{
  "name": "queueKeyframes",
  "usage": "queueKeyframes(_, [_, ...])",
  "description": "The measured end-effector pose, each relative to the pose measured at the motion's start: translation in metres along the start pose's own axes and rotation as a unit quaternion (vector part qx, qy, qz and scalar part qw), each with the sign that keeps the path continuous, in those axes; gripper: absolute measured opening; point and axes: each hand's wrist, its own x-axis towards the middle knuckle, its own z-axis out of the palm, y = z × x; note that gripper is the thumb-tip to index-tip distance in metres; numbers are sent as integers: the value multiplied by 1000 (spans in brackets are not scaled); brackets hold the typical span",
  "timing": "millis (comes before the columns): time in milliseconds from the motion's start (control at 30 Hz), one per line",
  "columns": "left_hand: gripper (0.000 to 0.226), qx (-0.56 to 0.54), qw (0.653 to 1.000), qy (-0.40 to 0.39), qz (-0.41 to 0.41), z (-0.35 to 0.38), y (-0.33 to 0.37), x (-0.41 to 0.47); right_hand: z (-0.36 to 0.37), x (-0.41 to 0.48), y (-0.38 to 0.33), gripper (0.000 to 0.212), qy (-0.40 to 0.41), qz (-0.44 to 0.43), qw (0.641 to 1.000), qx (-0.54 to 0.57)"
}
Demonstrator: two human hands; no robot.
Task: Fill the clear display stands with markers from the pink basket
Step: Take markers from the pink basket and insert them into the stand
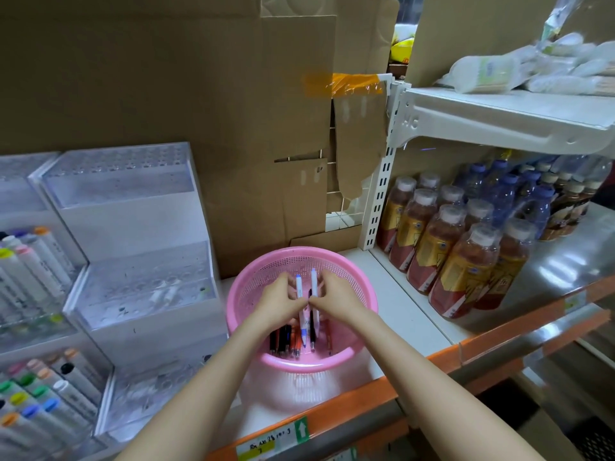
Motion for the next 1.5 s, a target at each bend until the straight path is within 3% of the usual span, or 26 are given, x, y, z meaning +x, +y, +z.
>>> queueKeyframes(100, [42,43,994,35,98,-4,7,-7,0,-6,-1,52,22,-67,996,58])
queueKeyframes(167, [49,41,988,52,139,-6,12,-13,0,-11,-4,58,46,-112,990,75])
queueKeyframes(533, [59,43,954,131,266,-29,30,-52,-27,-52,-42,47,122,-217,965,79])
queueKeyframes(800, [64,29,918,173,357,-81,56,-87,-45,-59,-97,53,161,-288,938,102])
queueKeyframes(1033, [61,40,899,254,355,-147,46,-123,-29,-64,-168,53,149,-356,916,113])
queueKeyframes(1267, [53,50,902,298,307,-224,10,-167,8,-70,-244,46,132,-391,903,121])
queueKeyframes(1500, [53,49,882,367,293,-302,-31,-205,57,-76,-320,44,121,-408,897,122])
